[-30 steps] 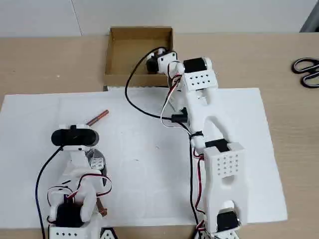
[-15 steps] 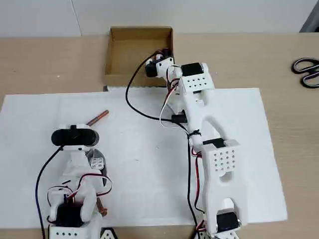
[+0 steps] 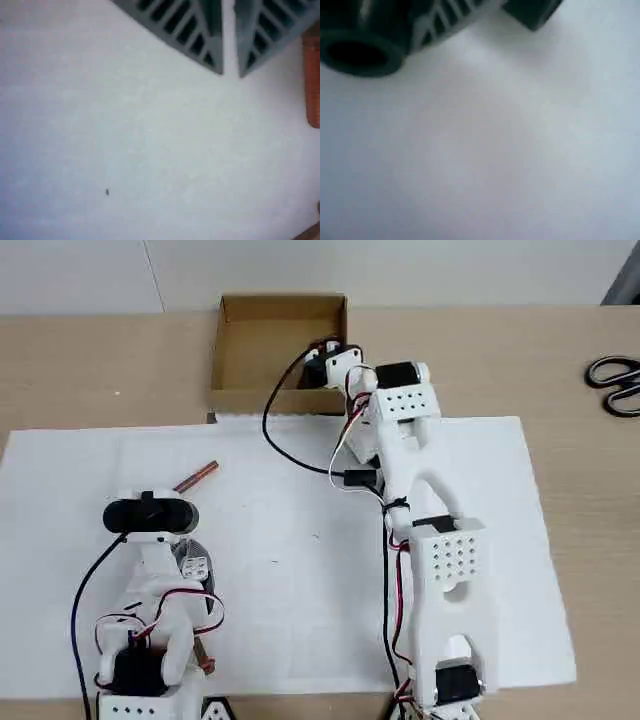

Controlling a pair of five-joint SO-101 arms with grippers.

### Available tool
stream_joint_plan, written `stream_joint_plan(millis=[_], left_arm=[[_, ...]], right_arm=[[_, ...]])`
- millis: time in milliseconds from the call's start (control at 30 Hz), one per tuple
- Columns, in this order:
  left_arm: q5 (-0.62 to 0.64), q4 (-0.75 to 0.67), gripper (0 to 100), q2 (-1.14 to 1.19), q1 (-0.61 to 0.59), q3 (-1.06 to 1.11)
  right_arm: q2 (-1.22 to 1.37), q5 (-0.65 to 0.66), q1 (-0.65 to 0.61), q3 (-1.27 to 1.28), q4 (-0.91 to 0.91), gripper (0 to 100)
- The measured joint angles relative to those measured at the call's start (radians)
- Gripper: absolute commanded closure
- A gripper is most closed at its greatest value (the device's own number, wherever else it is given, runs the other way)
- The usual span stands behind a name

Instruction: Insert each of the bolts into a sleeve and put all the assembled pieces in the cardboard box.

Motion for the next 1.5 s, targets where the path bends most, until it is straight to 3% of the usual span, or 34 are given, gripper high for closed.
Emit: stream_joint_plan(millis=[367, 533, 767, 933, 1167, 1267, 1500], left_arm=[[0.017, 0.0, 99, 0.0, -0.021, -0.037], [0.017, 0.0, 99, 0.023, -0.025, -0.175], [0.064, 0.026, 99, 0.359, -0.025, -0.486], [0.103, 0.147, 99, 0.71, -0.025, -0.815], [0.038, 0.5, 99, 1.102, -0.031, -1.229], [-0.018, 0.574, 99, 1.18, -0.031, -1.3], [-0.115, 0.582, 99, 1.252, -0.035, -1.313]], right_arm=[[-0.272, -0.084, 0.006, -0.063, 0.166, 99.6], [-0.408, -0.092, 0.018, 0.097, 0.169, 99.5], [-0.532, -0.094, 0.023, 0.308, 0.169, 99.5], [-0.559, -0.094, 0.026, 0.333, 0.169, 99.5], [-0.559, -0.094, 0.081, 0.354, 0.169, 99.5], [-0.559, -0.094, 0.106, 0.399, 0.169, 99.4], [-0.559, -0.094, 0.172, 0.48, 0.167, 98.9]])
